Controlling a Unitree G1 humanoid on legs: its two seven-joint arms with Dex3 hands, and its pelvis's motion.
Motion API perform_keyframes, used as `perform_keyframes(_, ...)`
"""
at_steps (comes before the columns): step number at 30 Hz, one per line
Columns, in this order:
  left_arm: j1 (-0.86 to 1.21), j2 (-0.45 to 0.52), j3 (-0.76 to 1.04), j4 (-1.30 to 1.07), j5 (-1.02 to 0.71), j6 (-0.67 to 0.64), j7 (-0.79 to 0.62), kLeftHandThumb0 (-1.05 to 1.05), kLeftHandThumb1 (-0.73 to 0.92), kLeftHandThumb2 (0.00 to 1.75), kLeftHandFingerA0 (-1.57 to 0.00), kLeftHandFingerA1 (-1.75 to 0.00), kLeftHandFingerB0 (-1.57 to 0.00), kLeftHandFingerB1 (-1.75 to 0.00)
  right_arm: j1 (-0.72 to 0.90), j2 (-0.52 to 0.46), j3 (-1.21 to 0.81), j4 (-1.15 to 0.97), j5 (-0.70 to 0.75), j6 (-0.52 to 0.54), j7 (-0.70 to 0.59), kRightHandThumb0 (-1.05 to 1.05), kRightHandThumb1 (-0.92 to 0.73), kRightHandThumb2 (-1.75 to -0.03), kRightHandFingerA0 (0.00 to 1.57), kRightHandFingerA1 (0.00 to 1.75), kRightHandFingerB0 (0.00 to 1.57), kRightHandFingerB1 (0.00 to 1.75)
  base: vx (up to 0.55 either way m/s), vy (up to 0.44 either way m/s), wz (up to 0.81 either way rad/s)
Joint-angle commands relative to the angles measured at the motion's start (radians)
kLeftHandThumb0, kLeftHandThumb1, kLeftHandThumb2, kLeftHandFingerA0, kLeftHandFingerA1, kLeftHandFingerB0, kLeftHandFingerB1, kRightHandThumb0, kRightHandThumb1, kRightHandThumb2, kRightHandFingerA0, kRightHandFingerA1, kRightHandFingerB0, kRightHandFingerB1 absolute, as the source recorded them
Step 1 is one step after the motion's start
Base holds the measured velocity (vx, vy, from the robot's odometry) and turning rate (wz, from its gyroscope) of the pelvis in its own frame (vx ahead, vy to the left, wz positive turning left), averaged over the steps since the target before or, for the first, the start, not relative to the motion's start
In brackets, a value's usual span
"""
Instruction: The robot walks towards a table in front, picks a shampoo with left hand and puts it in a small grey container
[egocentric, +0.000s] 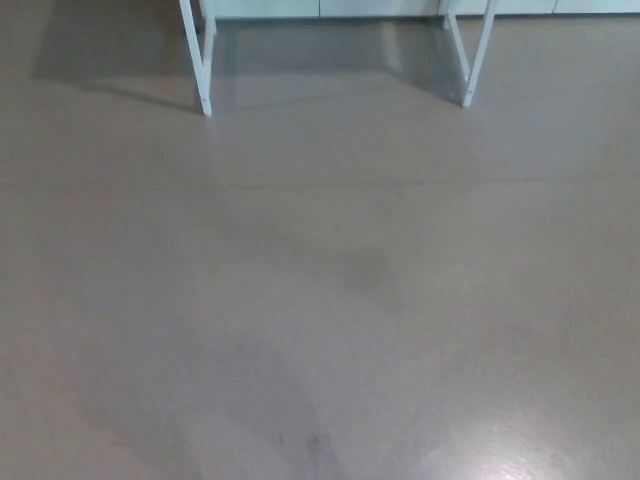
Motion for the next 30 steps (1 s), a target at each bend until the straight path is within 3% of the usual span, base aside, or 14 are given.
perform_keyframes(1,0.000,0.013,-0.004,0.016,-0.034,-0.066,-0.035,-0.11,0.55,0.58,-0.55,-0.44,-0.49,-0.41,-0.003,-0.024,-0.002,0.020,0.016,-0.052,0.007,-0.16,-0.61,-0.58,0.64,0.45,0.52,0.40,0.03,-0.019,0.44)
perform_keyframes(18,0.074,-0.006,-0.017,0.025,-0.056,-0.085,-0.057,-0.13,0.56,0.58,-0.51,-0.44,-0.47,-0.41,0.084,-0.038,0.034,0.021,0.008,-0.102,0.008,-0.23,-0.59,-0.58,0.64,0.45,0.51,0.40,0.16,0.150,-0.07)
perform_keyframes(25,0.103,-0.002,-0.032,0.029,-0.054,-0.103,-0.059,-0.12,0.61,0.57,-0.58,-0.46,-0.47,-0.40,0.094,-0.036,0.050,0.028,0.006,-0.098,0.010,-0.23,-0.60,-0.58,0.64,0.45,0.52,0.40,0.28,-0.088,0.12)
perform_keyframes(30,0.115,-0.004,-0.042,0.041,-0.055,-0.112,-0.053,-0.13,0.54,0.56,-0.63,-0.48,-0.51,-0.42,0.123,-0.038,0.061,0.015,0.006,-0.106,0.010,-0.25,-0.60,-0.57,0.69,0.48,0.52,0.40,0.40,-0.224,0.26)
